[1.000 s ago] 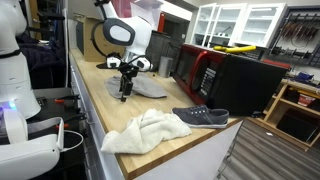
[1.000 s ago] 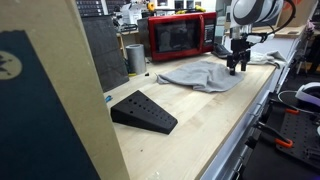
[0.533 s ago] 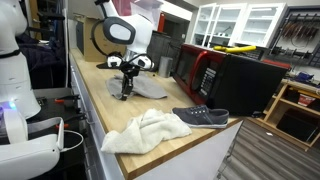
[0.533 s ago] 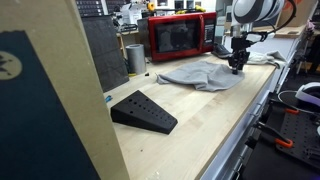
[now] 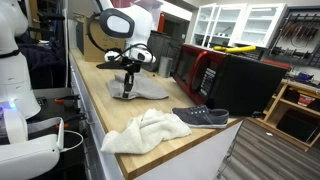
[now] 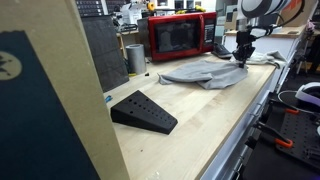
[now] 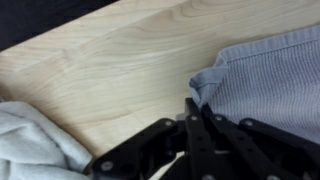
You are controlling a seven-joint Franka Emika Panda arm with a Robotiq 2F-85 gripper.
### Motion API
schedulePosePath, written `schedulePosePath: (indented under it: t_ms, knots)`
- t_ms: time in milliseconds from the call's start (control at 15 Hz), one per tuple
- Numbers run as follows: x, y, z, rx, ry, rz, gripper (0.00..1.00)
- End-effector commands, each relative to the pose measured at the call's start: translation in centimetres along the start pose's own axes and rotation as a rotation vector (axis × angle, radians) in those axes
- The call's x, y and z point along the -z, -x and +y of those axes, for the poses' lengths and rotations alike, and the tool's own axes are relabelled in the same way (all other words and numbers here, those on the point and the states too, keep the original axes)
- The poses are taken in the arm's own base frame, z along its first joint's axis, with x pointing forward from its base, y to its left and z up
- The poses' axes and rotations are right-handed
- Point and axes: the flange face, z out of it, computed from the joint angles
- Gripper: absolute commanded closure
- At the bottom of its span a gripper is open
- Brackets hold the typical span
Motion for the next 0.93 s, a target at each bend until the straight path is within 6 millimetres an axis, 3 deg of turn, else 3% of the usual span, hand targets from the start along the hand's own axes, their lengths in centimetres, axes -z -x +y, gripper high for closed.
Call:
schedulePosePath:
  t_ms: [0, 333, 400, 533, 867]
  knots:
    - [2.3, 2.2, 2.9, -0.082, 0.075, 0.041, 0.99]
    - [4.0, 3.6, 6.2, -0.175, 0.186, 0.097, 0.99]
    - [4.2, 3.6, 6.4, -0.187, 0.194, 0.105, 0.70]
    - [5.2, 3.7, 5.9, -0.194, 0.208, 0.137, 0.64]
    - [7.8, 3.0, 2.3, -0.149, 0.202, 0.216, 0.27]
